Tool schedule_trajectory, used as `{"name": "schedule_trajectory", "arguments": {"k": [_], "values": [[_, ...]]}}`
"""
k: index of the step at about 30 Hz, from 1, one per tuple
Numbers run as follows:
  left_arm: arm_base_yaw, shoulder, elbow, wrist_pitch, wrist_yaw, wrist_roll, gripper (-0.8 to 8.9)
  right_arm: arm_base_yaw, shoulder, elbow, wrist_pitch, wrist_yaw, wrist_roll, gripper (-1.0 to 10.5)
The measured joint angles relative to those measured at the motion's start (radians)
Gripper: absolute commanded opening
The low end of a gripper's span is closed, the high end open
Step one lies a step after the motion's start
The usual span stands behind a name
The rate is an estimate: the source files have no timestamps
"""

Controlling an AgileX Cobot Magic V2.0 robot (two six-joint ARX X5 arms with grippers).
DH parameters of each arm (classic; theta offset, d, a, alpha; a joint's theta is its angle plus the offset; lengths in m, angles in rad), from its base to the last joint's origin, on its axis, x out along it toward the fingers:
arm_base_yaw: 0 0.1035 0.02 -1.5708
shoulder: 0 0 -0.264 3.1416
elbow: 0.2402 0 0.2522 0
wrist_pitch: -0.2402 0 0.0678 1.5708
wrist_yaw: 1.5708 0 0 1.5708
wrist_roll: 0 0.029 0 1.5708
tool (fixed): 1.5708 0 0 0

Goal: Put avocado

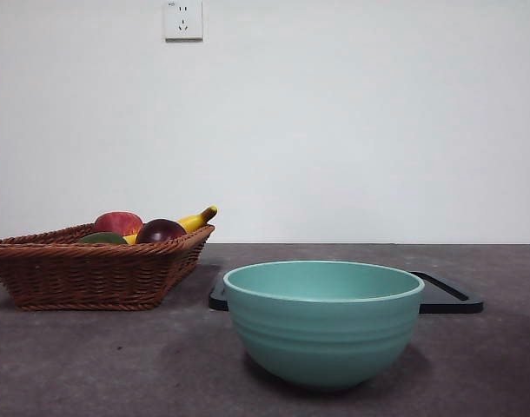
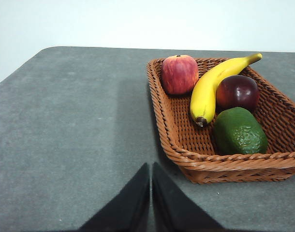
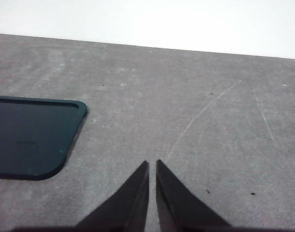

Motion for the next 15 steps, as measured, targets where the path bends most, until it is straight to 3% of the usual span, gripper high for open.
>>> {"name": "schedule_trajectory", "arguments": {"k": [4, 15], "values": [[0.0, 0.0, 0.0, 0.001, 0.0, -0.047, 0.07, 0.0, 0.0, 0.0, 0.0, -0.004, 0.011, 0.2], [0.0, 0.0, 0.002, 0.087, 0.0, -0.082, 0.08, 0.0, 0.0, 0.0, 0.051, 0.001, 0.152, 0.1]]}}
